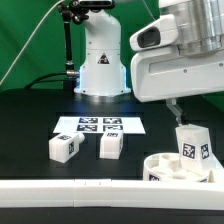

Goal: Assemble stool

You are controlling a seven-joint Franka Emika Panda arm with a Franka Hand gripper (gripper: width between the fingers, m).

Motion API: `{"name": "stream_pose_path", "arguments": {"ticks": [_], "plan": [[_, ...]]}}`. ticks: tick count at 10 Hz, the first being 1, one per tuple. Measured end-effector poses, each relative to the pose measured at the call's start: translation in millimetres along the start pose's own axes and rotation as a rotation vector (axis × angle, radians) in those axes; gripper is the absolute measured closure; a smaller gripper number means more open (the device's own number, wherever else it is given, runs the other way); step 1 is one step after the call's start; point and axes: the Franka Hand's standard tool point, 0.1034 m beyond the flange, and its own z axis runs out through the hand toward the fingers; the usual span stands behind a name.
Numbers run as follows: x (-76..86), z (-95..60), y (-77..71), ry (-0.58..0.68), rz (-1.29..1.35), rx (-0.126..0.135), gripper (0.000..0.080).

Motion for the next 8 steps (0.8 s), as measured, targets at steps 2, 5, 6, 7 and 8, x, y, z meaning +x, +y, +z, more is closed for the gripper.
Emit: {"name": "stream_pose_path", "arguments": {"ticks": [2,5,6,7,8], "plan": [[-1.9,2.0,-3.5,0.004,-0.196,-0.035,0.015],[-1.3,2.4,2.3,0.0,-0.358,-0.038,0.015],[-1.2,3.6,4.8,0.003,-0.47,-0.048,0.015],[-4.3,7.6,7.9,0.008,-0.568,-0.056,0.015],[-9.1,12.0,10.7,0.004,-0.632,-0.059,0.015]]}}
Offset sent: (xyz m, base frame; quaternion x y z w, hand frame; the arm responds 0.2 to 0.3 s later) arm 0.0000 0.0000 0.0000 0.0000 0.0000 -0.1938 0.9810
